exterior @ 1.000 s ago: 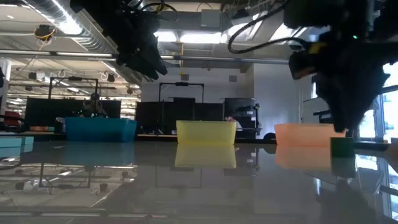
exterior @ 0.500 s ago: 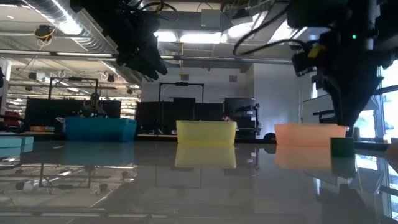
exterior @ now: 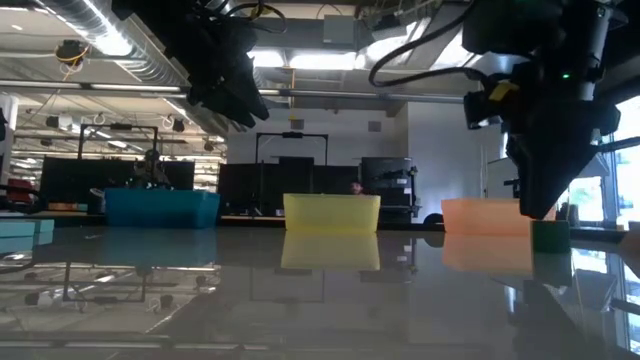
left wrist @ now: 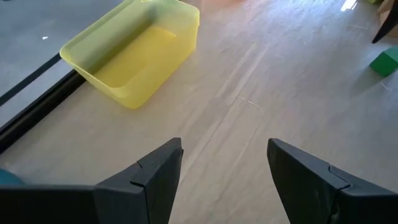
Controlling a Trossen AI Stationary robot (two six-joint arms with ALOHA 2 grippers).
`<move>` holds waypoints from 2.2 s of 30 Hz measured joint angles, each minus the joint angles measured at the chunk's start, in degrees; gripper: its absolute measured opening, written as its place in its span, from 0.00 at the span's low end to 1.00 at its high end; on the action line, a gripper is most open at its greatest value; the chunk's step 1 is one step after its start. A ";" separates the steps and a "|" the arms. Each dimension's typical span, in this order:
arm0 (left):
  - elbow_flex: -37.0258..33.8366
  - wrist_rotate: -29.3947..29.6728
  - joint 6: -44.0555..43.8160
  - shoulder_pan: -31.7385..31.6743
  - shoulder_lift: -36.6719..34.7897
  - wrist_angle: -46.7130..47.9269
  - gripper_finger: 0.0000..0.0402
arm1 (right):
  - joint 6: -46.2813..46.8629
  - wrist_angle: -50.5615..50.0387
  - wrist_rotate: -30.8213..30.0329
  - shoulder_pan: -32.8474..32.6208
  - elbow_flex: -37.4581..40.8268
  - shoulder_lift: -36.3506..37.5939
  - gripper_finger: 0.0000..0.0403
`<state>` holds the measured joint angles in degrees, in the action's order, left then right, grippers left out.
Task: Sort blocks by size
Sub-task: Put the green square block into the blue bin
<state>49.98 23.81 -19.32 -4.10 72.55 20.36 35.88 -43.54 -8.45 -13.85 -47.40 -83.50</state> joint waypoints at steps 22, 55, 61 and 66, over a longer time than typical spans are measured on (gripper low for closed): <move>0.00 -0.01 0.24 0.00 0.00 -0.07 0.56 | -0.39 8.00 0.83 0.00 7.78 0.00 0.51; 0.02 -0.05 13.61 4.11 0.00 -10.56 0.56 | -23.07 20.46 2.02 7.14 1.61 12.08 0.33; 0.07 -0.08 23.68 8.81 0.68 -20.02 0.56 | -25.70 42.70 11.55 13.07 6.93 11.45 0.33; 0.04 -0.03 31.67 11.06 3.57 -25.03 0.56 | -24.34 61.88 19.52 16.17 9.88 9.77 0.33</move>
<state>50.02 23.78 12.35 6.96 76.13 -4.67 11.54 18.34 11.07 2.32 -37.52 -73.74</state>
